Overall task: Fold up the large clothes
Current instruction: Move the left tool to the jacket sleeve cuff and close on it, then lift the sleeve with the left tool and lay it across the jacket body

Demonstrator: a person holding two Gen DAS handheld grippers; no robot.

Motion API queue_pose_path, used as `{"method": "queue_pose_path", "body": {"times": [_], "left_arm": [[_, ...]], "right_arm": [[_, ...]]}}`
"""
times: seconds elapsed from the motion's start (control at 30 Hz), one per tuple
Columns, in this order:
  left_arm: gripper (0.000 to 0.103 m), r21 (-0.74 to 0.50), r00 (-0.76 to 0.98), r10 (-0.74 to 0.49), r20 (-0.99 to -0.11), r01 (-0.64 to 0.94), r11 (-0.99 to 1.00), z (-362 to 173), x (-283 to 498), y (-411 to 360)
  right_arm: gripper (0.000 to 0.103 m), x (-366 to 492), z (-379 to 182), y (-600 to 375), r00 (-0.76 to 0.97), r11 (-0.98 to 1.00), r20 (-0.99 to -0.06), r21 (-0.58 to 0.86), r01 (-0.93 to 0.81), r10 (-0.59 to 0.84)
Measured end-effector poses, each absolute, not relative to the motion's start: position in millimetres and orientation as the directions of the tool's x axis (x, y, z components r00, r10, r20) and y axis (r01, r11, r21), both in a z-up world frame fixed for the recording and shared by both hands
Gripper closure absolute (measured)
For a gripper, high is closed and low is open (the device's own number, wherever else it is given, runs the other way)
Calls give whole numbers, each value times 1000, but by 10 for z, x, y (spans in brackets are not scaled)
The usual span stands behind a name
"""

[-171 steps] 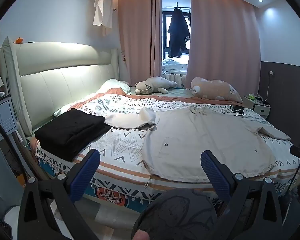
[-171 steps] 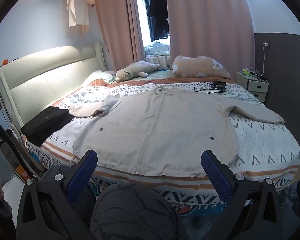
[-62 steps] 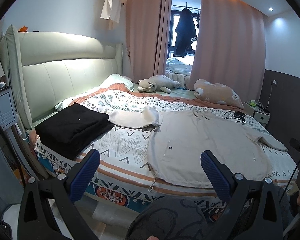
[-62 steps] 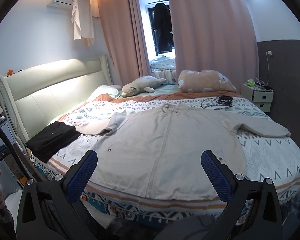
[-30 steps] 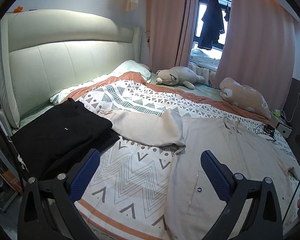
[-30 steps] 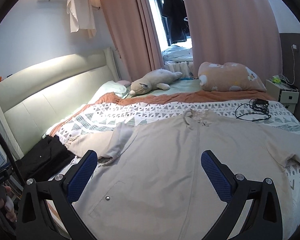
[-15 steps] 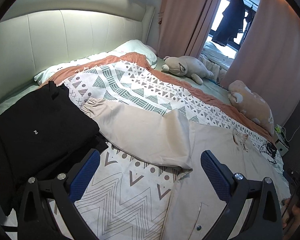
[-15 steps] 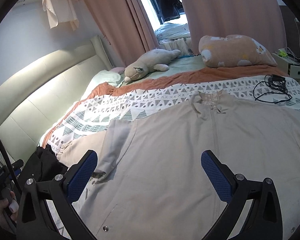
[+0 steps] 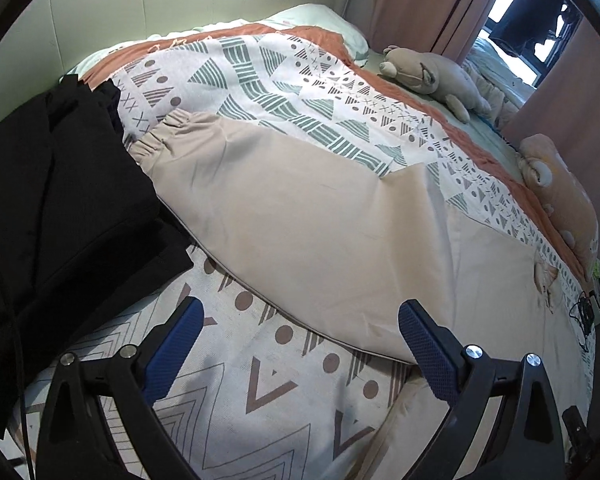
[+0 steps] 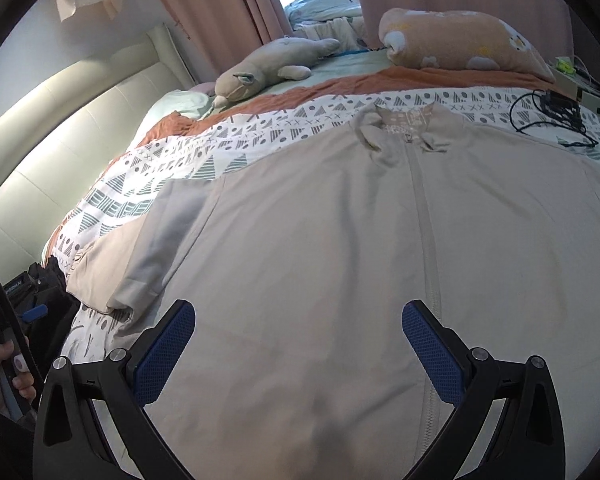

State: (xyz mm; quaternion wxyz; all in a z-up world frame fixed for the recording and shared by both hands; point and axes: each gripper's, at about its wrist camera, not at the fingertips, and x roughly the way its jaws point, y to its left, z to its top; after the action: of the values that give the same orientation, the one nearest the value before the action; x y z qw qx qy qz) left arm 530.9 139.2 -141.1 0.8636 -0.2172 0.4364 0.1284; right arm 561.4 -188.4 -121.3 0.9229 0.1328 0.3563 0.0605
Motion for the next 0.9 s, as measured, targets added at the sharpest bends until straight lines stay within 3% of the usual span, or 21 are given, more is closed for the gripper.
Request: {"method": "queue_pose_path", "body": {"times": [0.17,0.3,0.6,0.63,0.7,0.8,0.9], "left_arm": [[12,-222,525,82,-847,-489,844,-1689,5487,1454],[12,-222,475,64,-878,-521,824,-1959,5612,1501],[19,-250,489,55,-871,-536,806,-2185,5939,1611],[24,-261,496,49,-867,-536,803,-2173,5958,1624],[57,-277,503,33,-864,-528,803,-2147,5997,1649],[88,-319,527,-4,-850,-509,800,-2091,6029,1740],[92,-350,572,-28,-820,-462,815,-1902,6020,1760]], "right_arm": [[0,5773,-1214,-1904,728,958,-657,285,-1,196],[0,5788,-1187,-1983,746,947,-633,321,9,207],[0,5796,-1263,-1942,736,943,-634,332,-20,239],[0,5789,-1250,-1923,741,944,-626,329,-31,242],[0,5799,-1260,-1935,743,946,-624,322,-37,241],[0,5835,-1349,-1935,734,942,-631,334,-37,252],[0,5858,-1382,-1862,726,940,-631,336,-61,272]]}}
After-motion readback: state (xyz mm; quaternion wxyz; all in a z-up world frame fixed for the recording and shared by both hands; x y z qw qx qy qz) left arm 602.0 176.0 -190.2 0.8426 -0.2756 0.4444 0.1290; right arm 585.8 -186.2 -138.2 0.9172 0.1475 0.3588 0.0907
